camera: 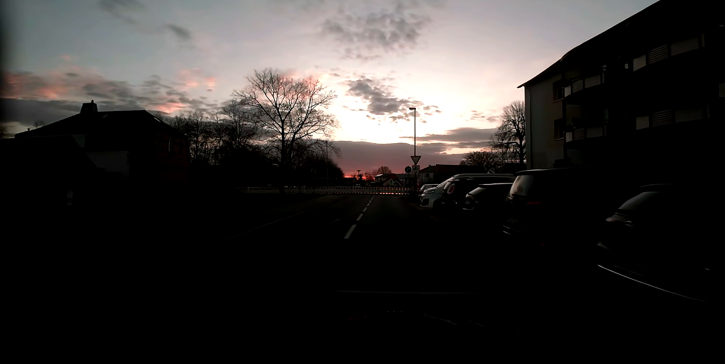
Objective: Follow the waypoints while adhering to traffic rules and regulations
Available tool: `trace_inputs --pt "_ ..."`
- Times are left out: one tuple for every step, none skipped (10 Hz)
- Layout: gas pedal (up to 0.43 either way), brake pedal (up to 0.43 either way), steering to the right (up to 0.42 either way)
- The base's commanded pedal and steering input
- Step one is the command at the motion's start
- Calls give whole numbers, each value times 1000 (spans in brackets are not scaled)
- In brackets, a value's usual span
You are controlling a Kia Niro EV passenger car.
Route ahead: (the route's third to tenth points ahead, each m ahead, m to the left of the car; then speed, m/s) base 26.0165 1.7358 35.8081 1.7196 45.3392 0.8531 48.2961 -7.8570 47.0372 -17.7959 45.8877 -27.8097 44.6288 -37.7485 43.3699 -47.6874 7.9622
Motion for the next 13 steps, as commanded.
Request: trace_inputs --pt "8 0 1" --pt "8 0 0" --pt "8 0 0" --pt "8 0 0" --pt "8 0 0" --pt "8 0 0" --pt "8 0 -1" --pt "0 0 0" --pt "0 0 0" --pt "0 0 0" --pt "0 0 0" --pt "0 0 0" --pt "0 0 0"
